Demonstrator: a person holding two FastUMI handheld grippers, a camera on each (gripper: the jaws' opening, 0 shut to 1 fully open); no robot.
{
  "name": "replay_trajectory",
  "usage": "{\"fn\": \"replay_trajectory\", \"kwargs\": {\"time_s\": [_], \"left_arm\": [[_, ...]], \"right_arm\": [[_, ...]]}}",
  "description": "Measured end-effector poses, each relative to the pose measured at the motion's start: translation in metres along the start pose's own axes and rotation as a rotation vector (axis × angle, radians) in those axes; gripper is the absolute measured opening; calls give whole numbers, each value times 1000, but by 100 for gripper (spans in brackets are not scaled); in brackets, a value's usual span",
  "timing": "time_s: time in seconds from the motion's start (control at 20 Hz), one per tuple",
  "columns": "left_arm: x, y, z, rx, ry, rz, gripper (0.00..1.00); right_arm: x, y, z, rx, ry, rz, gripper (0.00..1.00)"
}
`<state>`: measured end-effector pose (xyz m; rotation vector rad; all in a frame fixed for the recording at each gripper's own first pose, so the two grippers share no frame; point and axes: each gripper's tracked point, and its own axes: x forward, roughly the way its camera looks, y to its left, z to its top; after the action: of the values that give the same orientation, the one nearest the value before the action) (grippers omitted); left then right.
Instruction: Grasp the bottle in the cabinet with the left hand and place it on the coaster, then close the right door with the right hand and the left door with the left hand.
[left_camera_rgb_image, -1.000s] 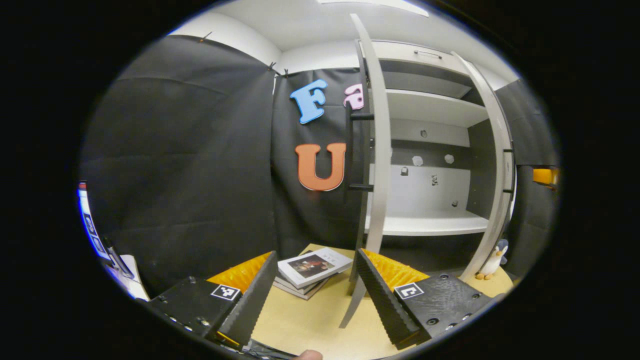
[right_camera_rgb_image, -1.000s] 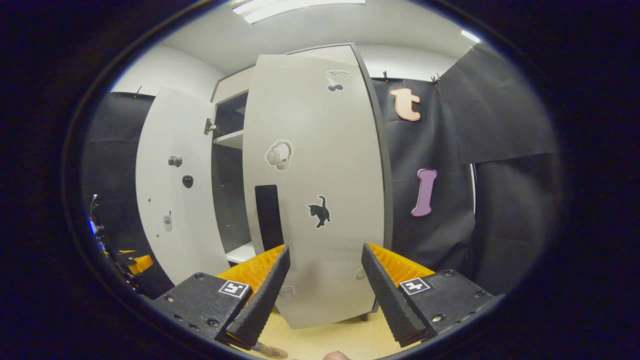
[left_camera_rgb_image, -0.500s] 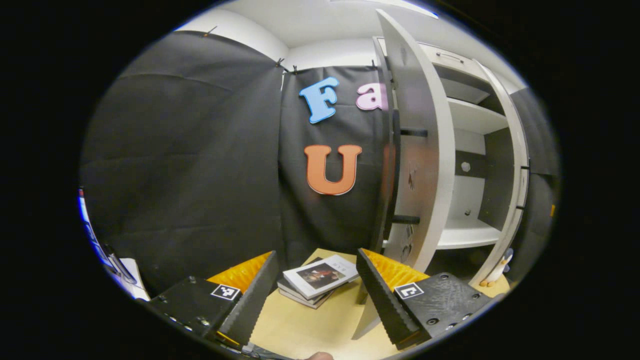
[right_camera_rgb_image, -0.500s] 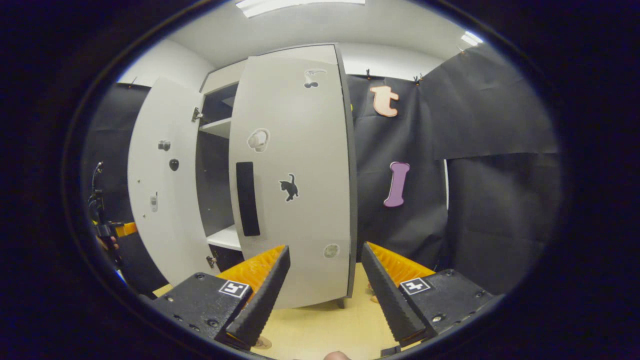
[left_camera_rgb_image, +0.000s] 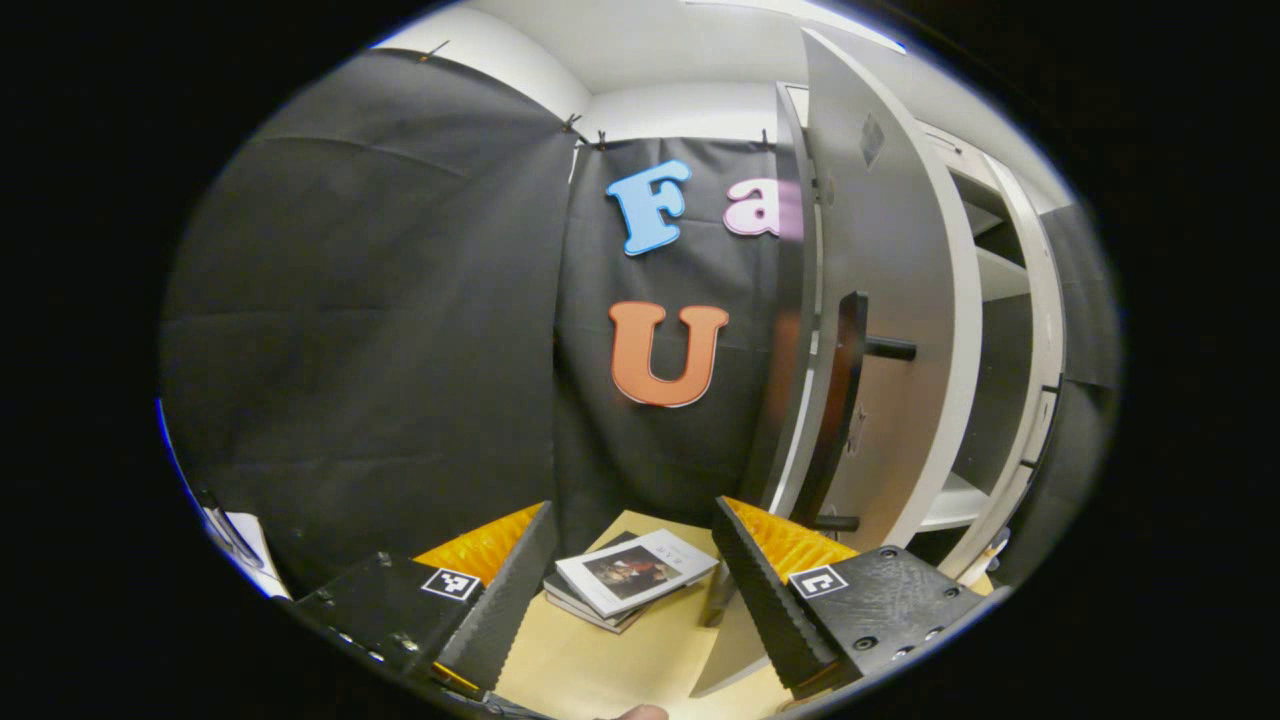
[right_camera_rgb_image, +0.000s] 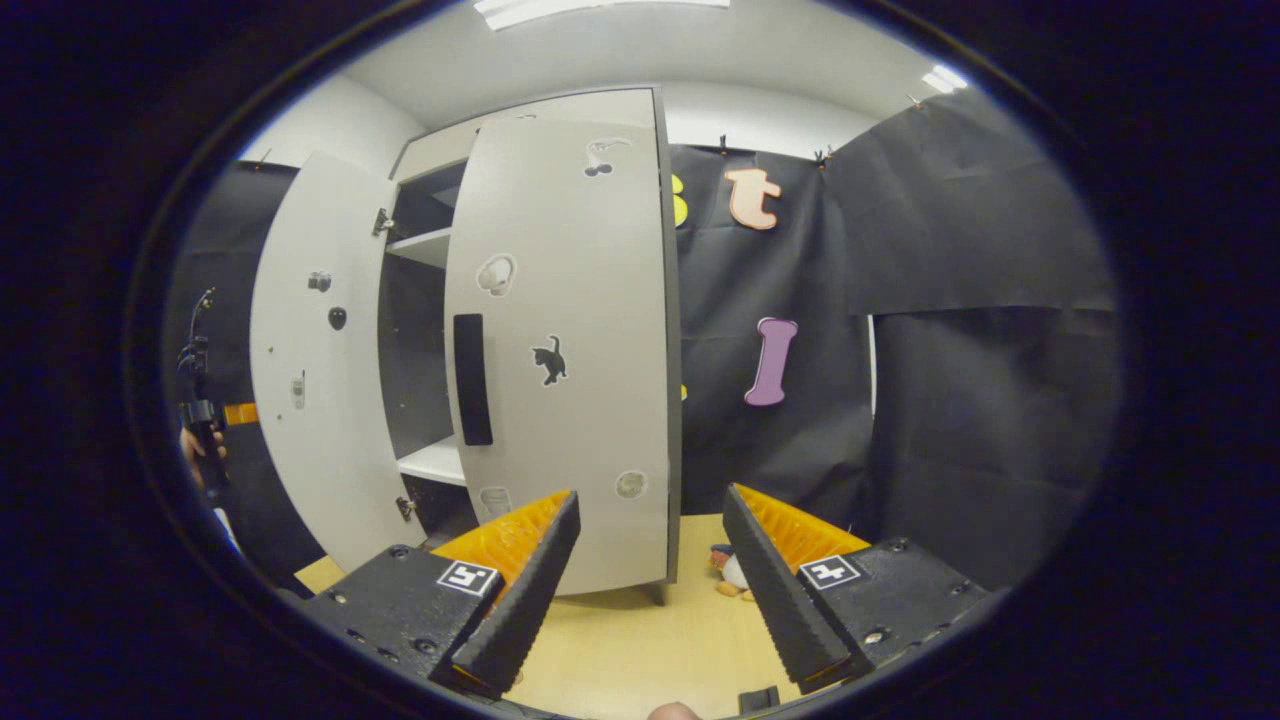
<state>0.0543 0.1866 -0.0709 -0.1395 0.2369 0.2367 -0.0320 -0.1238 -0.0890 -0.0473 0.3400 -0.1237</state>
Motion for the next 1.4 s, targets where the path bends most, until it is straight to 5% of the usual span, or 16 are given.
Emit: {"fn": "replay_trajectory", "kwargs": {"time_s": [0.15, 0.2, 0.25, 0.35, 0.4, 0.8, 0.9, 0.95, 1.2, 1.4], "left_arm": [[-2, -11, 14, -2, -31, -34, 100], [-3, -14, 17, -1, -35, -44, 92], [-3, -15, 19, 9, -38, -43, 100], [-3, -17, 19, 34, -35, -61, 100], [-4, -21, 22, 41, -40, -82, 91], [-10, -39, 26, 94, -36, -117, 100], [-13, -50, 23, 81, -24, -157, 88], [-15, -55, 22, 84, -23, -170, 94], [-20, -65, 24, 83, -46, -145, 94], [-23, -94, 16, 60, -35, -220, 100]], "right_arm": [[-3, -7, -1, -20, 0, -13, 95], [-4, -6, -2, -20, 2, -9, 95], [-6, -7, -2, -19, 2, -8, 95], [-8, -13, -2, -15, 0, -14, 95], [-9, -16, -5, -13, 1, -20, 95], [-19, -26, -9, 13, 8, -30, 95], [-24, -24, -6, -10, 3, -24, 95], [-27, -24, -3, -19, -4, -23, 95], [-37, -34, -2, -24, -10, -38, 95], [-38, -42, -3, -18, -9, -52, 95]]}}
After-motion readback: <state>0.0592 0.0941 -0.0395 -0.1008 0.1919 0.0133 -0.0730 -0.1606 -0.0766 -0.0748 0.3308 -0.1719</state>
